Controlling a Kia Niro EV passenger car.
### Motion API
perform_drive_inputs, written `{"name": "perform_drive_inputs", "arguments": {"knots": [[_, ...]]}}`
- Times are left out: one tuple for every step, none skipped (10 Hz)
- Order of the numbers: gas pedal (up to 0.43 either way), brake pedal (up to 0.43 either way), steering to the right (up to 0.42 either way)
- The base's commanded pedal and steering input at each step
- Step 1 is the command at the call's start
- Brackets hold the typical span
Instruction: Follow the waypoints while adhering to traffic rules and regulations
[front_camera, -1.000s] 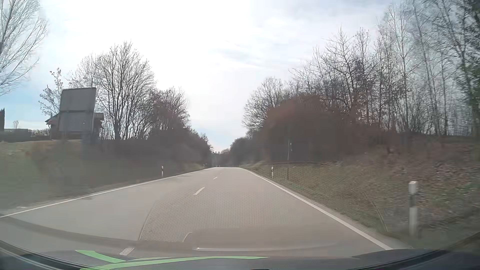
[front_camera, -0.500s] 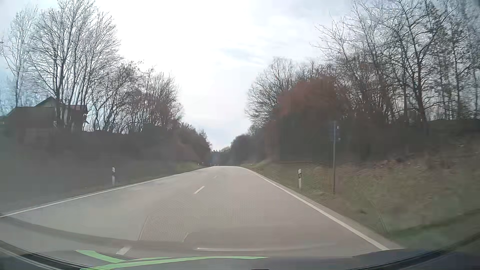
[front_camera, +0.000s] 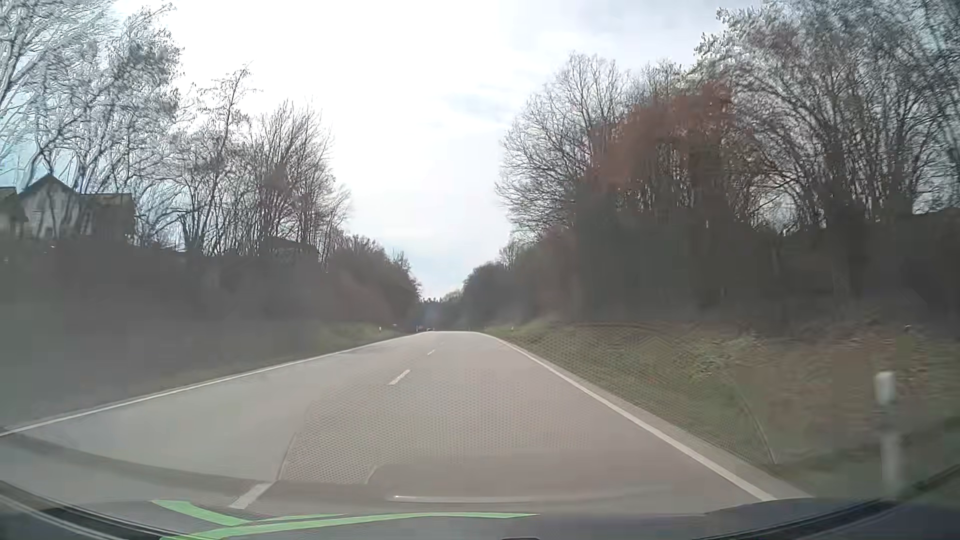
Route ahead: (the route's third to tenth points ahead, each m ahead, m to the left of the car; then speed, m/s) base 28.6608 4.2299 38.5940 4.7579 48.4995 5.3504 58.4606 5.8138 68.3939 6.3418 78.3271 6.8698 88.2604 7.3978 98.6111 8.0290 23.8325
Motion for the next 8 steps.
{"name": "perform_drive_inputs", "arguments": {"knots": [[0.15, 0.0, 0.0], [0.15, 0.0, 0.0], [0.15, 0.0, 0.0], [0.15, 0.0, 0.0], [0.15, 0.0, 0.0], [0.15, 0.0, 0.0], [0.15, 0.0, 0.0], [0.15, 0.0, 0.0]]}}
